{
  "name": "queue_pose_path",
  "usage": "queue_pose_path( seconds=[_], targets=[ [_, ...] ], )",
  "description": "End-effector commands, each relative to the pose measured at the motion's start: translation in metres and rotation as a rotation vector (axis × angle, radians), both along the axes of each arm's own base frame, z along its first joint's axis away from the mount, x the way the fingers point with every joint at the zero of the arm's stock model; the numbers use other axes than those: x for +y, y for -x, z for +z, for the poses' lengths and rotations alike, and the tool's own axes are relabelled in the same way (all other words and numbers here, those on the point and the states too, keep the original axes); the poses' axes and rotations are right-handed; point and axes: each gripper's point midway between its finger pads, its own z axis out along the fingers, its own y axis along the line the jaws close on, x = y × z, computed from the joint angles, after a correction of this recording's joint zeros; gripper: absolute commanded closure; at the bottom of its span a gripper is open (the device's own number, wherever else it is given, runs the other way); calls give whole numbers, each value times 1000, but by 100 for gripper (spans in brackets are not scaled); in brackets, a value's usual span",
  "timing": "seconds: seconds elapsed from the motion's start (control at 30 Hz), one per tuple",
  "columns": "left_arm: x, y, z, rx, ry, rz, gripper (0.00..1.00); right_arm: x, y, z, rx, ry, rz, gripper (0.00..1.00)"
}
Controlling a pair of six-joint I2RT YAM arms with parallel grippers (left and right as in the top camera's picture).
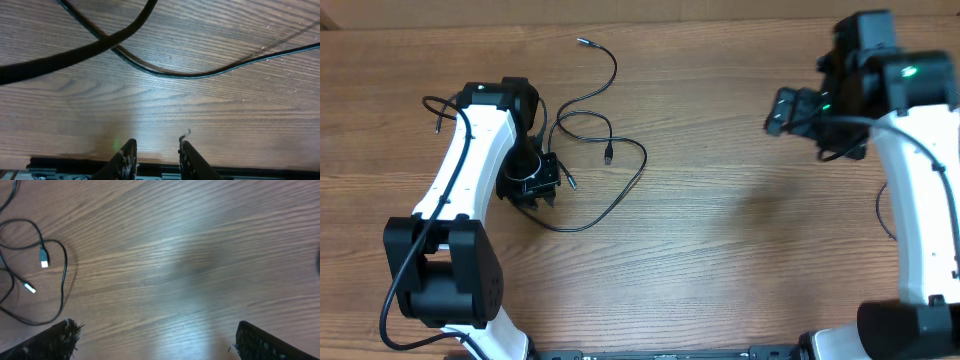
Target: Untangle cables
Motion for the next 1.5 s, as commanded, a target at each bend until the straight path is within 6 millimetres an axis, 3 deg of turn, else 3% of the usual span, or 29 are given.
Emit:
queue_pose_path(
  seconds=[0.0,0.07,0.2,0.43,0.57,0.7,0.87,0.9,1.0,1.23,1.27,1.3,1.33,1.43,1.47],
  targets=[
    [5,16,7,-30,-10,-36,71,14,8,-8,-29,37,-47,0],
    [6,30,6,-78,-8,-44,71,35,4,-24,-39,13,-44,0],
    [8,35,5,-199,-11,-42,70,68,-6,-52,-71,-44,21,0],
    [7,10,32,-436,-2,-35,65,137,-14,-95,-112,-231,181,0],
    [6,-3,36,-492,1,-4,55,162,-22,-116,-111,-249,204,0],
    [5,-12,39,-529,3,7,47,183,-18,-149,-37,-253,216,0],
    [5,-17,40,-552,5,8,39,196,-17,-181,15,-250,214,0],
    [5,-18,40,-553,5,8,38,201,-19,-185,13,-255,211,4],
    [5,-18,40,-554,5,8,37,214,-23,-197,5,-268,207,12],
    [5,-16,40,-545,5,8,37,245,-16,-222,41,-306,149,16],
    [5,-16,40,-544,5,7,37,250,-14,-225,41,-308,156,20],
    [5,-15,40,-544,5,7,37,259,-12,-226,31,-315,178,37],
    [5,-15,40,-544,5,7,37,262,-11,-225,24,-316,185,65],
    [5,-14,39,-539,5,7,37,266,-14,-223,3,-323,192,96],
    [5,-14,39,-536,5,7,37,264,-16,-223,-5,-313,189,96]
  ],
)
